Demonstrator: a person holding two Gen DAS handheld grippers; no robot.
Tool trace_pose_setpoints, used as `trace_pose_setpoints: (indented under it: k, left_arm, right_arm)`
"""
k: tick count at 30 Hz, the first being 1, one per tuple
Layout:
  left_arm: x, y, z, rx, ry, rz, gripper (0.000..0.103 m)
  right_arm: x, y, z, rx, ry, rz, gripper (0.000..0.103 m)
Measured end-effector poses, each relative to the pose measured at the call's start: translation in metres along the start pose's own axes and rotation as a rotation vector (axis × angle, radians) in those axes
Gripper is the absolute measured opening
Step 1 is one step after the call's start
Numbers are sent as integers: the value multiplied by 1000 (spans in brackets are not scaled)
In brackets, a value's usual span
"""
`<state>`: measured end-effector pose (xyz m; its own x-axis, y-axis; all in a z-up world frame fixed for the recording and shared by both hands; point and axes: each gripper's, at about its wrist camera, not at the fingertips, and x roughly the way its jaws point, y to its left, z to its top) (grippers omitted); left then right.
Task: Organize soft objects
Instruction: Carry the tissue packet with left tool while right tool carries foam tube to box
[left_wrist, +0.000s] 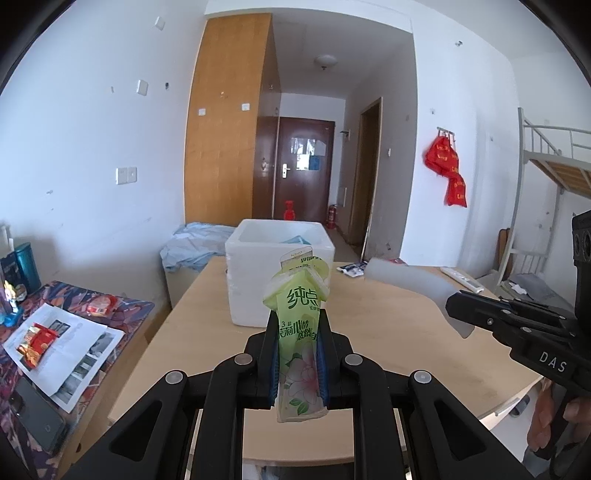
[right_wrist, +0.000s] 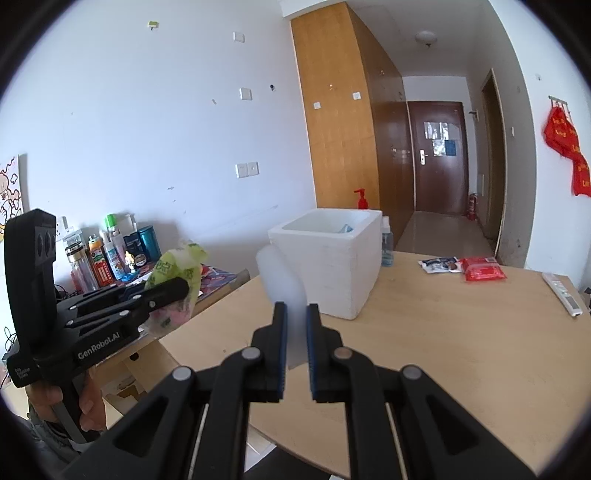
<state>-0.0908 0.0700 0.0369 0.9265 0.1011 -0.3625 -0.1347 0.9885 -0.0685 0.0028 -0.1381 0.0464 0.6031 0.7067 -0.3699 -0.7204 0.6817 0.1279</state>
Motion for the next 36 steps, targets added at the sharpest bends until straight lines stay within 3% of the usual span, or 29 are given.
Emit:
trace_pose_setpoints:
  k: [16, 36]
  left_arm:
    - [49, 20, 32, -19, 28, 23, 17]
    - [126, 26, 75, -15, 63, 25, 17]
  right_arm:
    - [46, -10, 31, 5, 31, 34, 12]
    - [104, -39, 75, 26, 69, 15, 12]
